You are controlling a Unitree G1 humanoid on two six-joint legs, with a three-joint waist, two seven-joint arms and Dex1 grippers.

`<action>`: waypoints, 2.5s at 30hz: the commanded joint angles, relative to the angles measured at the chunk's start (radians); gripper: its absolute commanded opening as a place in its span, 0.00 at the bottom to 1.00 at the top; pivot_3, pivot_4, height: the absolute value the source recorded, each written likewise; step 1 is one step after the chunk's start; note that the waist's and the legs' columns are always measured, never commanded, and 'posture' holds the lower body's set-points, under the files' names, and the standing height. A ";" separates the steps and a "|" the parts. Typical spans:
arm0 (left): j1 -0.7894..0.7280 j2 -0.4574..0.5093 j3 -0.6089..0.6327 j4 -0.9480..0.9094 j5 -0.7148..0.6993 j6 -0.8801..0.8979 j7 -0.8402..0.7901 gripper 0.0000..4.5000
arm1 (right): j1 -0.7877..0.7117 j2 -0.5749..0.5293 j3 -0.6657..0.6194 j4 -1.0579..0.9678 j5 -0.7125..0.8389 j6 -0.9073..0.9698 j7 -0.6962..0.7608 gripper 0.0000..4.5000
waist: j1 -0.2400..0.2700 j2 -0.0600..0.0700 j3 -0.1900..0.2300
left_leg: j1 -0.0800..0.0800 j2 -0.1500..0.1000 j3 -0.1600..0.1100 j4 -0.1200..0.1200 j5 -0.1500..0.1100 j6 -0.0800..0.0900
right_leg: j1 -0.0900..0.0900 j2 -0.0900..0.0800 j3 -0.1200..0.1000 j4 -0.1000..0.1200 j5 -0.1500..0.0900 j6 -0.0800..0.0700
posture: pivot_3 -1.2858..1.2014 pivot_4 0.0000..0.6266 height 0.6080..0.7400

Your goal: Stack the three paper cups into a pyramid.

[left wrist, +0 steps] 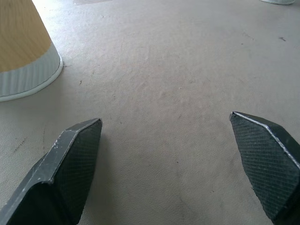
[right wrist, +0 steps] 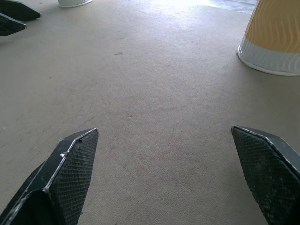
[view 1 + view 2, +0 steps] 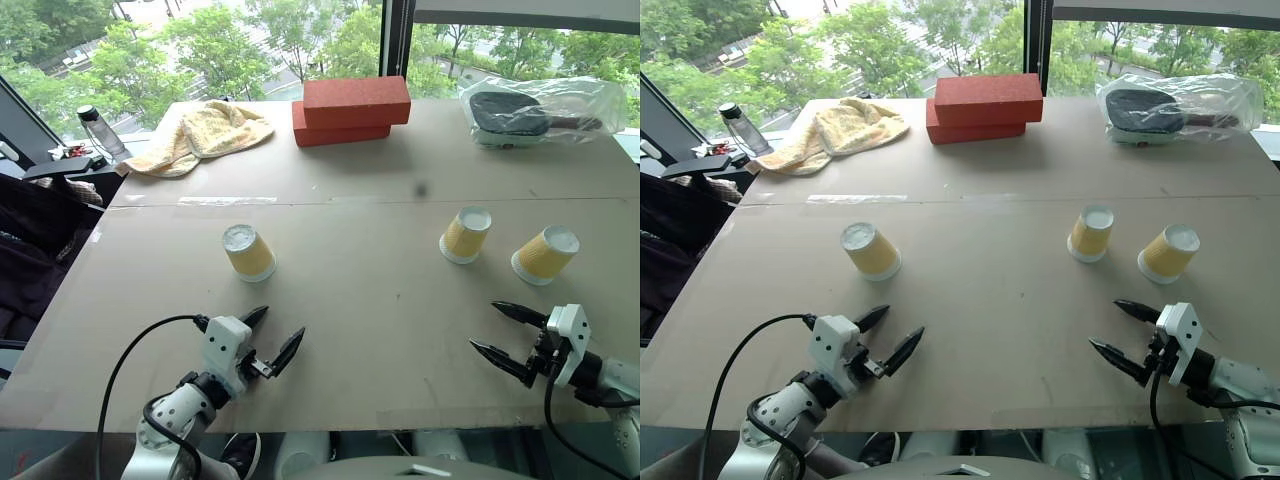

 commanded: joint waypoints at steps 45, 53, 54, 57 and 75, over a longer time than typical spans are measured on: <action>-0.488 0.170 0.183 0.197 -0.038 0.068 0.021 1.00 | -0.230 0.038 0.087 -0.380 0.191 0.194 -0.094 0.99 | -0.005 -0.014 0.009 | -0.012 0.000 -0.008 0.003 0.000 -0.001 | -0.006 0.000 -0.009 0.000 0.003 0.004 | 0.52 0.24 0.93; -0.528 0.175 0.183 0.226 -0.073 0.093 -0.043 0.68 | -0.219 0.050 0.094 -0.412 0.187 0.202 -0.134 1.00 | -0.004 -0.015 0.009 | -0.012 0.000 -0.007 0.003 0.001 -0.001 | -0.006 0.000 -0.010 0.000 0.003 0.004 | 0.52 0.24 0.93; -0.527 0.175 0.184 0.225 -0.080 0.103 -0.051 0.61 | -0.217 0.050 0.094 -0.416 0.188 0.203 -0.137 1.00 | -0.004 -0.015 0.009 | -0.012 0.000 -0.008 0.003 0.001 -0.001 | -0.006 0.001 -0.010 0.000 0.003 0.004 | 0.52 0.24 0.93; -0.522 0.177 0.181 0.210 -0.101 0.126 -0.074 0.51 | -0.212 0.049 0.093 -0.426 0.190 0.205 -0.146 1.00 | -0.004 -0.014 0.009 | -0.012 0.000 -0.007 0.003 0.001 -0.001 | -0.006 0.002 -0.010 0.000 0.003 0.005 | 0.52 0.24 0.93; -0.736 0.154 -0.261 0.211 -0.001 0.030 -0.450 0.51 | -0.105 -0.012 0.024 -0.417 0.187 0.194 -0.125 1.00 | 0.003 -0.015 0.010 | -0.012 -0.001 -0.007 0.006 0.001 -0.001 | -0.006 0.010 -0.008 0.001 0.003 0.004 | 0.52 0.24 0.93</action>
